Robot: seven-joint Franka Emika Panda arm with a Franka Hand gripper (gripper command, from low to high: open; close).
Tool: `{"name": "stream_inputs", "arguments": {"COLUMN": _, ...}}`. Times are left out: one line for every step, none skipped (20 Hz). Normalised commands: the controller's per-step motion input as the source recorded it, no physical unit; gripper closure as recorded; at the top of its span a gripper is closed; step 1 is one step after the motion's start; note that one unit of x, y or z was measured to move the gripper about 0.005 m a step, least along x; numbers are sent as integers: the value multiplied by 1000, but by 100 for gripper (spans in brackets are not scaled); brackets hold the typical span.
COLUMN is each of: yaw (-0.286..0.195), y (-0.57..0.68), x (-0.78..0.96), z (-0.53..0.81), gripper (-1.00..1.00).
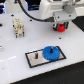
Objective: Insert the blue gear onto the right peg, followed by the red gear
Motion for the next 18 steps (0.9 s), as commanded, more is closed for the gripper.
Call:
{"name": "stream_inputs", "arguments": {"yaw": 0, "y": -32, "x": 208, "z": 461, "gripper": 100}}
{"name": "stream_inputs", "arguments": {"yaw": 0, "y": -67, "x": 266, "z": 440, "gripper": 100}}
{"name": "stream_inputs", "arguments": {"yaw": 0, "y": -99, "x": 292, "z": 391, "gripper": 100}}
{"name": "stream_inputs", "arguments": {"yaw": 0, "y": -119, "x": 301, "z": 368, "gripper": 100}}
{"name": "stream_inputs", "arguments": {"yaw": 0, "y": -124, "x": 306, "z": 348, "gripper": 100}}
{"name": "stream_inputs", "arguments": {"yaw": 0, "y": -171, "x": 316, "z": 361, "gripper": 100}}
{"name": "stream_inputs", "arguments": {"yaw": 0, "y": -175, "x": 334, "z": 341, "gripper": 100}}
{"name": "stream_inputs", "arguments": {"yaw": 0, "y": -169, "x": 348, "z": 366, "gripper": 100}}
{"name": "stream_inputs", "arguments": {"yaw": 0, "y": -191, "x": 388, "z": 379, "gripper": 100}}
{"name": "stream_inputs", "arguments": {"yaw": 0, "y": -207, "x": 418, "z": 388, "gripper": 100}}
{"name": "stream_inputs", "arguments": {"yaw": 0, "y": -221, "x": 433, "z": 387, "gripper": 100}}
{"name": "stream_inputs", "arguments": {"yaw": 0, "y": -228, "x": 440, "z": 390, "gripper": 100}}
{"name": "stream_inputs", "arguments": {"yaw": 0, "y": -235, "x": 453, "z": 387, "gripper": 100}}
{"name": "stream_inputs", "arguments": {"yaw": 0, "y": -225, "x": 485, "z": 416, "gripper": 100}}
{"name": "stream_inputs", "arguments": {"yaw": 0, "y": -230, "x": 498, "z": 437, "gripper": 100}}
{"name": "stream_inputs", "arguments": {"yaw": 0, "y": -265, "x": 536, "z": 442, "gripper": 100}}
{"name": "stream_inputs", "arguments": {"yaw": 0, "y": -280, "x": 530, "z": 443, "gripper": 100}}
{"name": "stream_inputs", "arguments": {"yaw": 0, "y": -277, "x": 534, "z": 444, "gripper": 100}}
